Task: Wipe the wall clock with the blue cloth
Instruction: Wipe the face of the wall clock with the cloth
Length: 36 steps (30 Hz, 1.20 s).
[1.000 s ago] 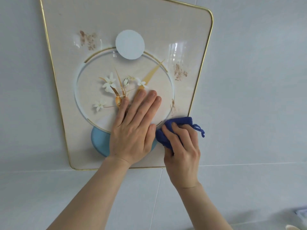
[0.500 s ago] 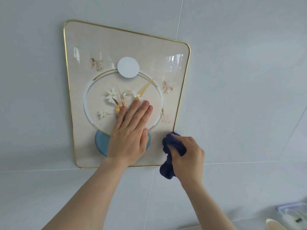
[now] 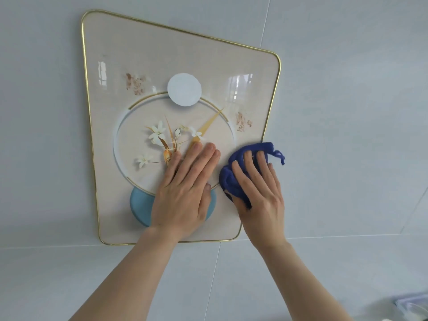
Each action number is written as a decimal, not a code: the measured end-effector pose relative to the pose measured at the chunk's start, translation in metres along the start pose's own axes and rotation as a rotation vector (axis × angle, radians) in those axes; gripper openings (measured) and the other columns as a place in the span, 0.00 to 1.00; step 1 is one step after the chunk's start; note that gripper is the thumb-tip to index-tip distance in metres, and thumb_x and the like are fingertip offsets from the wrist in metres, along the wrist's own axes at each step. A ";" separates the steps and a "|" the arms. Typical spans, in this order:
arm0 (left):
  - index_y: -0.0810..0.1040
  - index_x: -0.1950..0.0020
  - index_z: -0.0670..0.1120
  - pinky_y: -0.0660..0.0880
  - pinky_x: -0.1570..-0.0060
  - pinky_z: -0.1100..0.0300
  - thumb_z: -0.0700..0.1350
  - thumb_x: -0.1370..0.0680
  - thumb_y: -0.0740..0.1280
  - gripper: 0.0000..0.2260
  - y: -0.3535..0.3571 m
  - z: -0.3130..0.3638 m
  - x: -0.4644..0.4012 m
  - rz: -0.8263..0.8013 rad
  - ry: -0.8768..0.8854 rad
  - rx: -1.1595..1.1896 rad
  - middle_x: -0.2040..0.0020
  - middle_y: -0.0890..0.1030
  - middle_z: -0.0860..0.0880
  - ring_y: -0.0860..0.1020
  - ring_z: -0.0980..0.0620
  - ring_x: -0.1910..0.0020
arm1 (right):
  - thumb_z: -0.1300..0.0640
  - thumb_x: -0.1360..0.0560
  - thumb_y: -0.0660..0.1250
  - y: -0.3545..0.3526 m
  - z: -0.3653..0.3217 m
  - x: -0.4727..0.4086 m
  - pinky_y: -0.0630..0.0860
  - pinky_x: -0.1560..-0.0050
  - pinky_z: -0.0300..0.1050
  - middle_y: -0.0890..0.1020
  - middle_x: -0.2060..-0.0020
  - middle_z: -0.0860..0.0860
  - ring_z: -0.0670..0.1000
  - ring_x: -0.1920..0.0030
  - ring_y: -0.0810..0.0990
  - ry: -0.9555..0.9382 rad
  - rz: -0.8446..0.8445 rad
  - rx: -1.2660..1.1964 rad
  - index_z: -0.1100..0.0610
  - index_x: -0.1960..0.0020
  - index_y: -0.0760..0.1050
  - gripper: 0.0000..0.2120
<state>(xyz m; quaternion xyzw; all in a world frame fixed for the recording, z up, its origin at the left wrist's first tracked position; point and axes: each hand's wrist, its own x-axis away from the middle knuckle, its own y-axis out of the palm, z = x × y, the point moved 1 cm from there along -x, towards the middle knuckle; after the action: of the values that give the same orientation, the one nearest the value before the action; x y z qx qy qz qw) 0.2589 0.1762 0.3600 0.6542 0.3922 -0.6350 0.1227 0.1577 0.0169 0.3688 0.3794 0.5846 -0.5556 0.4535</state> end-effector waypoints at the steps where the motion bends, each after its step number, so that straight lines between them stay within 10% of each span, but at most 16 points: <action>1: 0.54 0.13 0.47 0.45 0.15 0.47 0.45 0.16 0.57 0.30 0.002 0.000 0.000 0.008 0.000 -0.012 0.13 0.56 0.51 0.51 0.50 0.13 | 0.64 0.21 0.69 0.002 0.005 0.000 0.64 0.24 0.66 0.76 0.27 0.57 0.61 0.21 0.64 -0.032 0.015 0.014 0.57 0.30 0.77 0.20; 9: 0.55 0.13 0.46 0.44 0.15 0.48 0.44 0.17 0.58 0.31 0.010 0.001 0.001 0.057 -0.012 -0.067 0.13 0.55 0.51 0.51 0.50 0.13 | 0.68 0.25 0.73 0.007 0.010 -0.031 0.60 0.21 0.64 0.82 0.45 0.62 0.66 0.29 0.74 -0.081 0.114 0.064 0.62 0.39 0.83 0.15; 17: 0.55 0.13 0.46 0.43 0.15 0.49 0.44 0.17 0.59 0.32 0.009 0.002 0.001 0.065 -0.018 -0.067 0.13 0.55 0.52 0.51 0.50 0.13 | 0.74 0.30 0.71 0.019 -0.019 -0.011 0.76 0.47 0.58 0.80 0.58 0.58 0.58 0.51 0.73 0.184 0.272 0.108 0.61 0.39 0.83 0.21; 36: 0.58 0.14 0.45 0.56 0.17 0.41 0.44 0.17 0.55 0.29 -0.029 0.017 -0.007 -0.104 -0.083 0.003 0.14 0.59 0.49 0.55 0.47 0.14 | 0.70 0.37 0.79 -0.041 -0.025 0.012 0.69 0.68 0.44 0.77 0.64 0.53 0.58 0.62 0.76 0.241 -0.321 0.164 0.56 0.50 0.85 0.19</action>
<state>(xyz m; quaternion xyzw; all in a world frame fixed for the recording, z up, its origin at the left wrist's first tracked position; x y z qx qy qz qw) 0.2284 0.1816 0.3739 0.6063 0.4194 -0.6675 0.1046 0.1126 0.0372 0.3691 0.3807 0.6403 -0.6170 0.2539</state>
